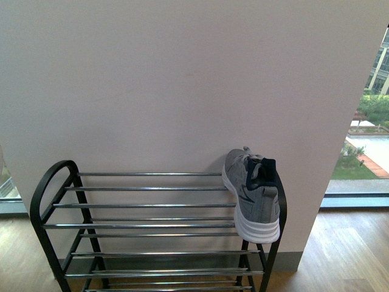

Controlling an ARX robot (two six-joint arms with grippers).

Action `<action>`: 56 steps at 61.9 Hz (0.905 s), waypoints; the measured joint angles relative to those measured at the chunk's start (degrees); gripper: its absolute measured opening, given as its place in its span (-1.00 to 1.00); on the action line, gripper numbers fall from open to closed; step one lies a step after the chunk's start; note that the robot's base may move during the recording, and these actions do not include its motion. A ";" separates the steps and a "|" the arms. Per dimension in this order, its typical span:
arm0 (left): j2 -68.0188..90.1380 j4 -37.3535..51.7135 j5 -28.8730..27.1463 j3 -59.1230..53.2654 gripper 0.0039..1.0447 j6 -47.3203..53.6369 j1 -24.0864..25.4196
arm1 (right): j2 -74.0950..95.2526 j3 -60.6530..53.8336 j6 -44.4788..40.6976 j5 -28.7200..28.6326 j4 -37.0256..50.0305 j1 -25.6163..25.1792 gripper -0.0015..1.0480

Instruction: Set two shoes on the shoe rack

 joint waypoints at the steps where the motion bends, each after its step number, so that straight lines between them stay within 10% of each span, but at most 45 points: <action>1: 0.00 0.00 0.00 0.00 -0.98 0.00 0.00 | -1.20 0.00 -0.02 0.09 -0.87 0.00 -0.97; 20: 0.00 0.00 -0.07 0.00 -0.98 0.00 0.02 | -3.30 0.00 -0.11 -0.02 -1.64 0.00 -0.91; 46: -0.02 0.00 -0.39 0.00 -0.98 0.02 0.09 | -3.37 0.00 -0.11 0.13 -1.64 0.00 0.69; 56: 3.78 6.78 9.07 0.46 -0.98 -2.99 -0.09 | -3.39 0.00 -0.11 0.31 -1.75 0.00 0.82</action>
